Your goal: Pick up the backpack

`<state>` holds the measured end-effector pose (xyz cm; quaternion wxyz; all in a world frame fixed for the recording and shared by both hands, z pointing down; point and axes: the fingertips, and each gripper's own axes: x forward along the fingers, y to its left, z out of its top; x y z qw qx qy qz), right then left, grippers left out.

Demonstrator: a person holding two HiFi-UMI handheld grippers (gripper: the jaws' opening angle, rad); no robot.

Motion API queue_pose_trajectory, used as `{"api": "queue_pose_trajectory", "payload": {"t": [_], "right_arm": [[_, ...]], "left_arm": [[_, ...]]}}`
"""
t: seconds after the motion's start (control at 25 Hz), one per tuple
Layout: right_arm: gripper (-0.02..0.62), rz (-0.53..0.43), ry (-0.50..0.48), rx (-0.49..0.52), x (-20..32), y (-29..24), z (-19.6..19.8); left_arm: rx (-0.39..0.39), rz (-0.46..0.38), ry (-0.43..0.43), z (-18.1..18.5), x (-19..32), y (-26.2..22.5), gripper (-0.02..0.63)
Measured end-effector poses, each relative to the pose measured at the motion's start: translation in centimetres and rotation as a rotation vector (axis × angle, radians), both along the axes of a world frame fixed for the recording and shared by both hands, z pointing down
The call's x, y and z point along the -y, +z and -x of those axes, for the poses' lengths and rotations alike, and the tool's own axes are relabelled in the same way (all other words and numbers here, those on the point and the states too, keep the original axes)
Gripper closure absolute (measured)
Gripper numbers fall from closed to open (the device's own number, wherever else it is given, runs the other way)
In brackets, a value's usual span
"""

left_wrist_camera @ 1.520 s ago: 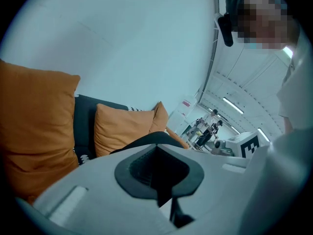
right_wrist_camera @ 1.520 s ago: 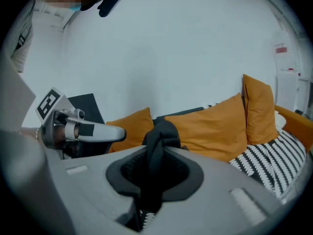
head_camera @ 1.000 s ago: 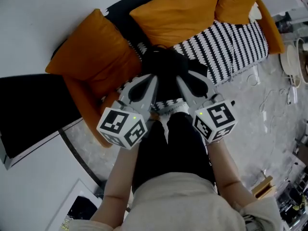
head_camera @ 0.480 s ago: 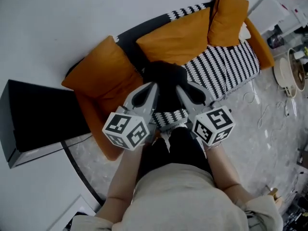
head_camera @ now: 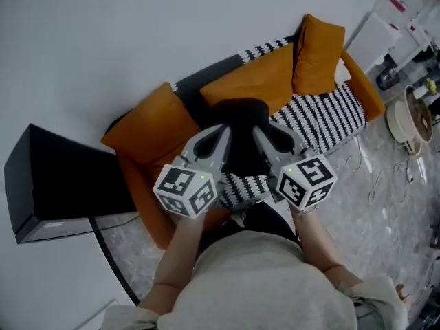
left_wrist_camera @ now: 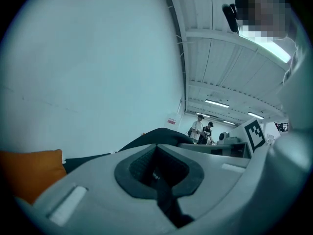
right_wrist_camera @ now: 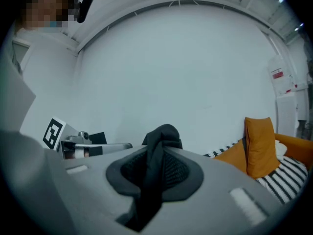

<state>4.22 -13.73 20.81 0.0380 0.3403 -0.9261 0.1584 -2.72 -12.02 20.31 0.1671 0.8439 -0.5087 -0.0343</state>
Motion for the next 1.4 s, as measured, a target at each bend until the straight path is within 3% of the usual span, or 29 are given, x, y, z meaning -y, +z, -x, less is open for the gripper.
{"api": "queue_pose_trajectory", "payload": {"t": [0.2,0.76,1.4], "right_arm": [[0.534,-0.043,0.017,0.031,0.8,-1.9,-0.3],[0.534,-0.099,0.027,0.158,0.8,-7.5,-1.3],[0.534,-0.066,0.03,0.142,1.4,-6.1,-1.5]], "left_arm": [[-0.04,-0.049,-0.003,0.2,-0.1,-2.3,0.601],[-0.043,-0.136,0.036,-0.9,0.1,-5.9,0.6],[-0.044,-0.087,0.05,-1.0,1.2,-4.4,0.601]]}}
